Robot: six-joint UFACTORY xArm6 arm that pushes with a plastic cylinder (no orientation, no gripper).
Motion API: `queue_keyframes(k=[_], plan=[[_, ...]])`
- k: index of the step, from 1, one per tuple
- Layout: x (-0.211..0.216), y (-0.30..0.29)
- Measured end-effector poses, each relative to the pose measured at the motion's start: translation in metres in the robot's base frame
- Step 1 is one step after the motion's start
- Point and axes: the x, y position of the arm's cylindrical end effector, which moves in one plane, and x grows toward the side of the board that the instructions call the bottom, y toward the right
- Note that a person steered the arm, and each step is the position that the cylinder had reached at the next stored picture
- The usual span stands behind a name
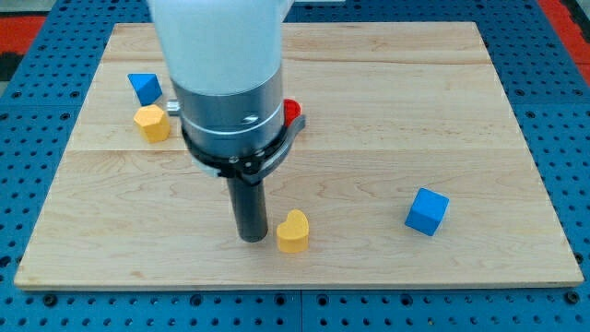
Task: Move yellow heart to the left of blue cube
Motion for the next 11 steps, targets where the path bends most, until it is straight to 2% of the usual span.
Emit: queue_keyframes(k=[1,3,5,6,7,8,9,11], plan=[[0.013,0.023],[-0.017,0.094],[-0.004,0.1],[-0.009,0.06],[-0.028,0.066],[-0.032,0.11],[-0.033,0.114],[0.005,0.123]])
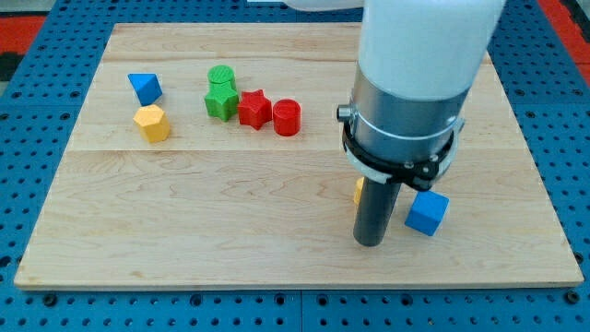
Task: Move yellow heart to the left of blue cube
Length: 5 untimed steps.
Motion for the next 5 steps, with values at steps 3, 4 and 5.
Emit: queue_keyframes(k=[3,4,5], plan=[[-0.094,-0.023],[-0.059,0.017],[-0.045,0.027]])
